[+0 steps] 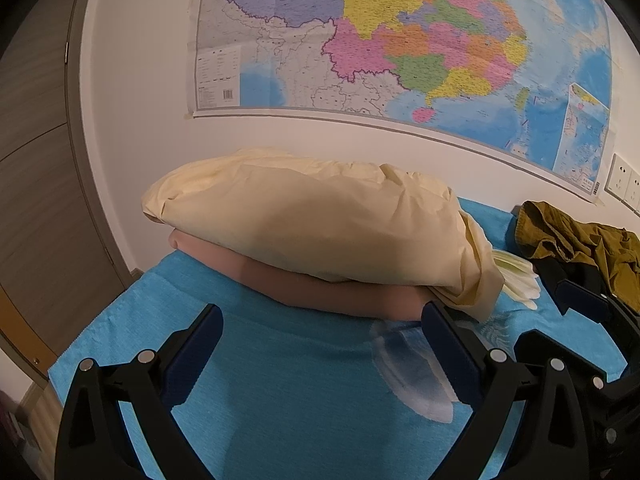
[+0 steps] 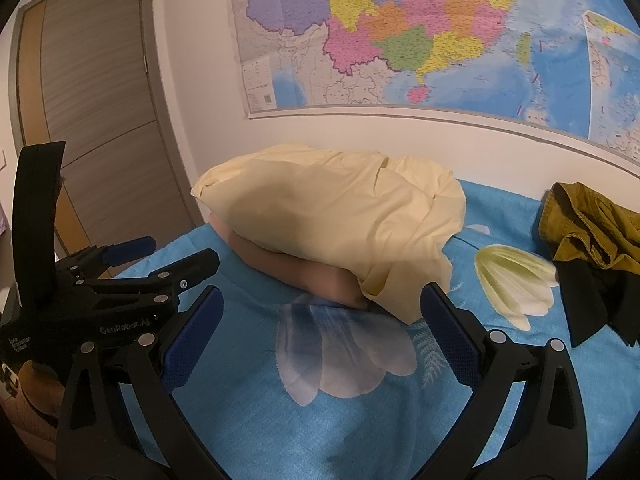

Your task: Fold large clothes

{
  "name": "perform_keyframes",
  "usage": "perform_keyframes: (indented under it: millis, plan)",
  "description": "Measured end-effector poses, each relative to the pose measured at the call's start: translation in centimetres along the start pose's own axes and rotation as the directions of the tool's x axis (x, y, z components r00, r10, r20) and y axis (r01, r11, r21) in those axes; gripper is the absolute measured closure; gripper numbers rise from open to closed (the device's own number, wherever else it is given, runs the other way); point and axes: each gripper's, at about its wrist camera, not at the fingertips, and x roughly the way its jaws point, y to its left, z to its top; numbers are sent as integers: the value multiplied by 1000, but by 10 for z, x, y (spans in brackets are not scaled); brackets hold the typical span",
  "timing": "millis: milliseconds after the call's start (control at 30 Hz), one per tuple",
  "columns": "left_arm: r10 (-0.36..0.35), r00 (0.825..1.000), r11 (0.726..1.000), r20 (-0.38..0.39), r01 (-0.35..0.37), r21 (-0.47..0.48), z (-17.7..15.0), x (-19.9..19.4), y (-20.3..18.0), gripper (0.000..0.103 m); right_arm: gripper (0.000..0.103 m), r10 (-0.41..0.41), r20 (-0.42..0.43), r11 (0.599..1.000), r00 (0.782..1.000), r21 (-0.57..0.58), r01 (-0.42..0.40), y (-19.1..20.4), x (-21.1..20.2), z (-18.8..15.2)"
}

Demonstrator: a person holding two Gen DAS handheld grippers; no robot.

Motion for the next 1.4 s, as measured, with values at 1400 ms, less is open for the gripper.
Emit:
perform_keyframes:
  millis: [1400]
  plan:
    - [-2, 1000, 1000, -2, 2, -1, -4, -4, -3, 7, 6, -1, 10, 1000, 1000, 2, 1, -1, -6, -1]
